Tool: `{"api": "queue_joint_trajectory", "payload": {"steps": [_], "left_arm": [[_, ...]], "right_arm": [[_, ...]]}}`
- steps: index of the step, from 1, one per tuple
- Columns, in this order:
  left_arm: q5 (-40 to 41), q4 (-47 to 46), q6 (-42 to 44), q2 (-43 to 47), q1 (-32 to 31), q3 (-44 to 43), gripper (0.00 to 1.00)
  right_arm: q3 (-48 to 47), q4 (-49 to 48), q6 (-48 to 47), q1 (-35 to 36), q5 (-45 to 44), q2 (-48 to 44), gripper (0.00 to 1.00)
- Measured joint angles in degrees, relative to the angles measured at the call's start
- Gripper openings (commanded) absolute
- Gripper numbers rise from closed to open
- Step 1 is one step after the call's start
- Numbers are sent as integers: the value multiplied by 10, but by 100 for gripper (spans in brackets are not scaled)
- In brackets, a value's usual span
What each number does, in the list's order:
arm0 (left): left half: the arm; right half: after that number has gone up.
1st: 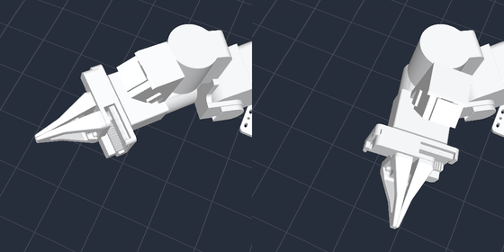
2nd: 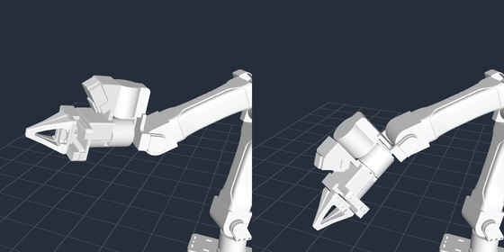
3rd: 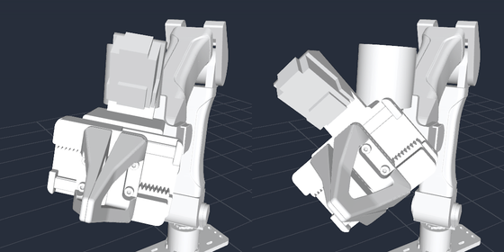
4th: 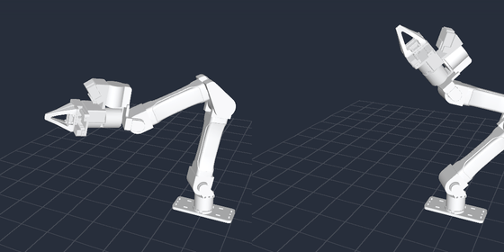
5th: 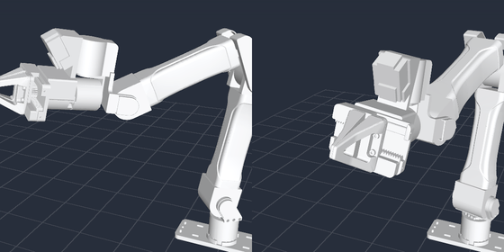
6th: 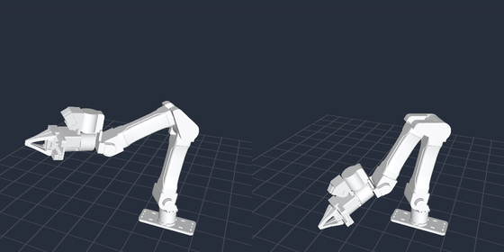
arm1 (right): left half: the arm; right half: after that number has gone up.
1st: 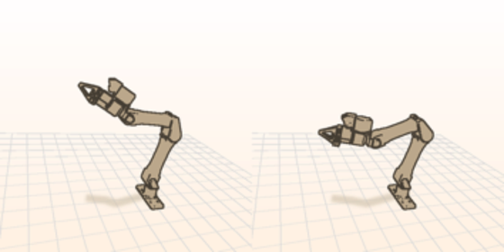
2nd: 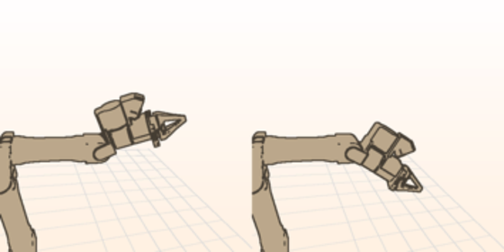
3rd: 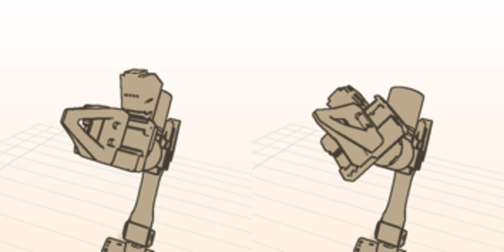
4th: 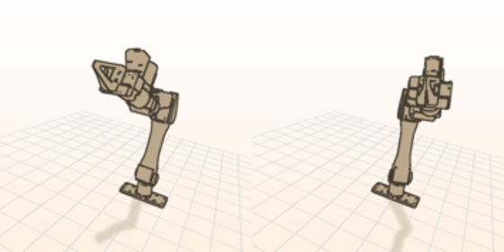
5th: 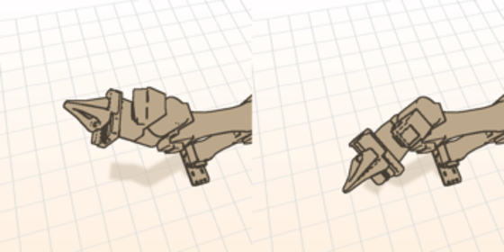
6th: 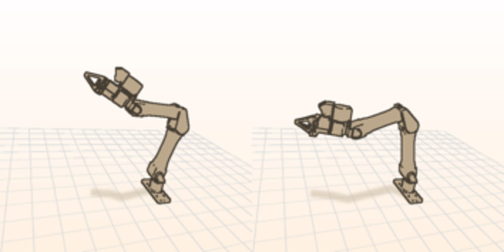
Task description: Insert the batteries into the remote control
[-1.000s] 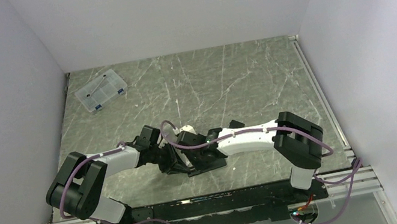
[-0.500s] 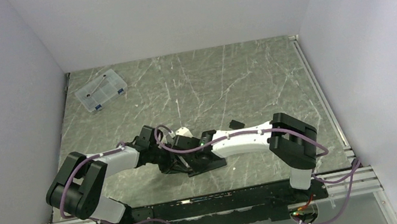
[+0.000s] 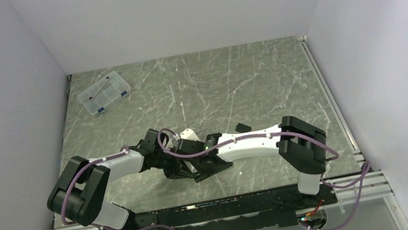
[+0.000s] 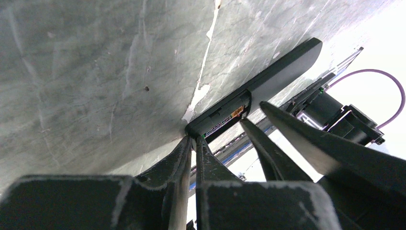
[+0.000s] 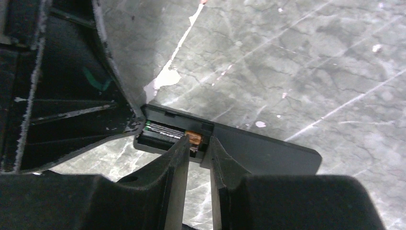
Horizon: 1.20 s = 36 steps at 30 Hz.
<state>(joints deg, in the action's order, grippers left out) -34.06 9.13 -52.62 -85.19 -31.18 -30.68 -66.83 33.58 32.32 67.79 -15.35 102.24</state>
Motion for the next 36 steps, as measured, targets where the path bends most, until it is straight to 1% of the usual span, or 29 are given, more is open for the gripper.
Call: {"api": "queue_joint_trajectory", "payload": {"steps": [6, 10, 13, 14, 17, 19, 21, 27, 31, 36], "left_arm": [[9, 17, 0, 9, 0, -2, 13], [16, 32, 1, 20, 0, -2, 19], [24, 45, 4, 32, 0, -3, 23], [25, 54, 5, 36, 0, -5, 24], [30, 67, 8, 43, 0, -11, 28], [34, 76, 10, 48, 0, -17, 30], [38, 85, 11, 53, 0, -24, 32], [40, 98, 23, 50, 0, -56, 33], [40, 95, 35, 17, 0, -85, 31], [37, 87, 44, -28, 0, -102, 29]], "right_arm": [[0, 7, -7, -7, -16, -30, 30], [15, 1, -9, -10, -22, -65, 36], [44, -12, -8, -12, -25, -98, 38], [58, -16, -8, -12, -27, -113, 37], [98, -34, -9, -14, -27, -156, 30], [125, -50, -9, -16, -27, -184, 25], [152, -67, -9, -17, -25, -208, 22], [231, -104, 10, -30, 7, -266, 16], [268, -122, 38, -33, 27, -283, 11], [299, -136, 71, -34, 49, -285, 9]]}}
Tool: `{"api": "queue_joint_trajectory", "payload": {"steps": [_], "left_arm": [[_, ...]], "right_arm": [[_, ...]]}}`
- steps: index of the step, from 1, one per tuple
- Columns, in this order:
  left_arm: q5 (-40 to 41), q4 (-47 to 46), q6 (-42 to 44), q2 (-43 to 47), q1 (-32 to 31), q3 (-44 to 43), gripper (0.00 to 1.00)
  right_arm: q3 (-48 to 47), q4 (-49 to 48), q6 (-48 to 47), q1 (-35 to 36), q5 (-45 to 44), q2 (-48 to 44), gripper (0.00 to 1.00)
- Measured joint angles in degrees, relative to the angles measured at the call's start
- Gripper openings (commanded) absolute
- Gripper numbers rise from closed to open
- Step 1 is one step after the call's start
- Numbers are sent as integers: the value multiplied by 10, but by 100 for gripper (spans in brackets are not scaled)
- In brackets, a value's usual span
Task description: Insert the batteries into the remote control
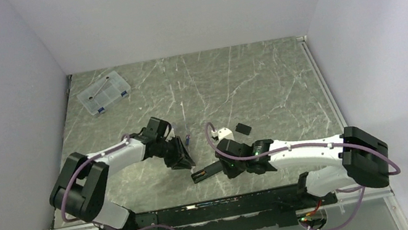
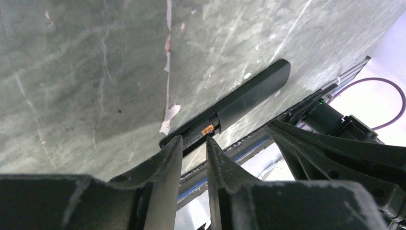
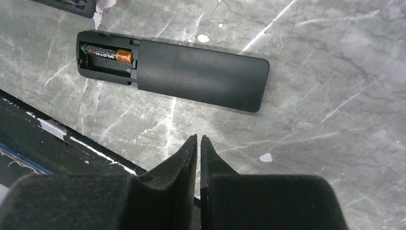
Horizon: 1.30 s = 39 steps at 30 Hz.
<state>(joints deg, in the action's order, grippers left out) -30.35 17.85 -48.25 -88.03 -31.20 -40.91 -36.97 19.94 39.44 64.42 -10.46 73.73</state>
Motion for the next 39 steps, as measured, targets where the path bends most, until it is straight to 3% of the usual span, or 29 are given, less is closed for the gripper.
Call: {"api": "queue_joint_trajectory", "payload": {"steps": [7, 19, 28, 39], "left_arm": [[-12, -13, 5, -45, -6, -1, 27], [-15, -30, -5, -30, -49, 21, 27], [-2, -25, -22, 28, -59, 67, 27], [3, -45, -41, 28, -78, 70, 27]], "right_arm": [[3, -19, 31, -3, 3, 26, 9], [-24, -47, 43, -18, 5, 97, 9], [-49, -51, 10, -30, 21, 124, 13], [-87, -49, -51, -37, 38, 160, 15]]}}
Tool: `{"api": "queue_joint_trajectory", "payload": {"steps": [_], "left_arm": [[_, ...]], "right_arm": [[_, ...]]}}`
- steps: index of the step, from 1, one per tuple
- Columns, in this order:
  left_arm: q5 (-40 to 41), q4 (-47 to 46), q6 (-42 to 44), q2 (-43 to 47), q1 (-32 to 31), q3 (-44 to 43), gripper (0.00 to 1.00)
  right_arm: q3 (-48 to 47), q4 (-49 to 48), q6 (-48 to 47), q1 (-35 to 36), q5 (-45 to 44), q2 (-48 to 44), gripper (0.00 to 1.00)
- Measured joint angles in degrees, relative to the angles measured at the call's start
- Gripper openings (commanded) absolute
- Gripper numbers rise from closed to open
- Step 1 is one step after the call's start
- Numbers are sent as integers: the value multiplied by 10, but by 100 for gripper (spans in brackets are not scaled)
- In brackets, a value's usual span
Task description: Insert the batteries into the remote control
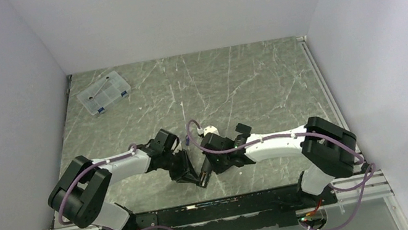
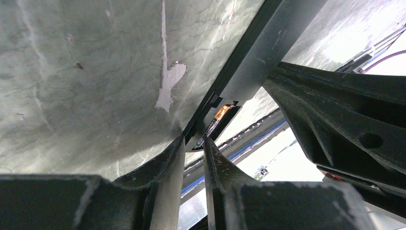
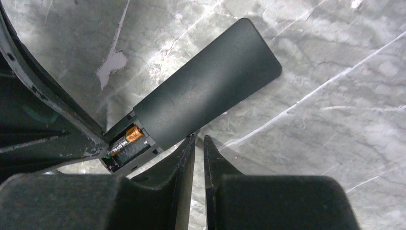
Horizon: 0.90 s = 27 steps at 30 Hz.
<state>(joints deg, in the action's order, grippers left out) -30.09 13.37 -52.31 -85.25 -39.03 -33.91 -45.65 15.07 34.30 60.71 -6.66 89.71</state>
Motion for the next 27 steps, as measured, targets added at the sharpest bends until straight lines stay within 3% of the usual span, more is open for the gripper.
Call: {"api": "queue_joint_trajectory", "payload": {"steps": [19, 27], "left_arm": [[1, -60, -36, -59, -57, -35, 26], [7, -67, -42, -76, -76, -54, 27]], "right_arm": [[-23, 55, -57, -36, -8, 6, 28], [-23, 88, -53, -36, -7, -65, 37]]}}
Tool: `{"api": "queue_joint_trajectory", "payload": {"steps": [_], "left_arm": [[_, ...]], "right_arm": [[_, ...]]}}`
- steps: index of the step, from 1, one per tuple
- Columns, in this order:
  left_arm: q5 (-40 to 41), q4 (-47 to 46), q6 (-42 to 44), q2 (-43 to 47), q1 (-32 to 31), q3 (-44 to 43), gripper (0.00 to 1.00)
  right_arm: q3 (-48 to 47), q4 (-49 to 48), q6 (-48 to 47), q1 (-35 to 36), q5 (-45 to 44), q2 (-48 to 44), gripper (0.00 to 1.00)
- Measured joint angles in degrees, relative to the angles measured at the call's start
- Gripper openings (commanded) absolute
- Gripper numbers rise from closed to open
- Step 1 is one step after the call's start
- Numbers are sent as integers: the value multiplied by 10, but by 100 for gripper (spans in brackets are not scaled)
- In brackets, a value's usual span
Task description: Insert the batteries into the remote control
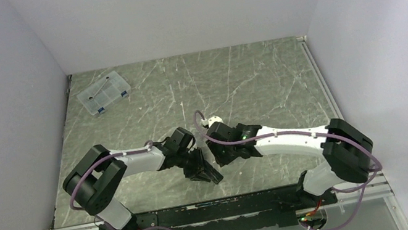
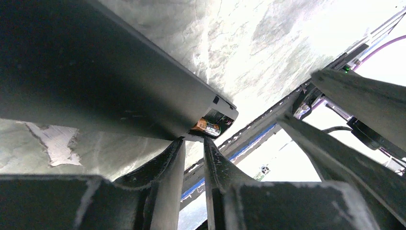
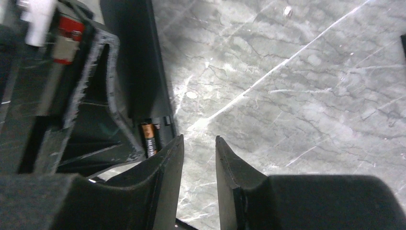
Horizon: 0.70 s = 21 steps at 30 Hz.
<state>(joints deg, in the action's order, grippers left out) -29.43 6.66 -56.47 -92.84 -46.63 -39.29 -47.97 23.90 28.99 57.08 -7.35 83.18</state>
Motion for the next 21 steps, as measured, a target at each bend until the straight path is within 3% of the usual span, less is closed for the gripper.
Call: {"api": "queue_joint_trajectory", "payload": {"steps": [10, 21], "left_arm": [[49, 107, 28, 57, -1, -62, 43], [158, 271, 73, 202, 0, -108, 48]], "right_arm": [[7, -3, 1, 0, 21, -44, 45], [-7, -38, -1, -28, 24, 7, 30]]}}
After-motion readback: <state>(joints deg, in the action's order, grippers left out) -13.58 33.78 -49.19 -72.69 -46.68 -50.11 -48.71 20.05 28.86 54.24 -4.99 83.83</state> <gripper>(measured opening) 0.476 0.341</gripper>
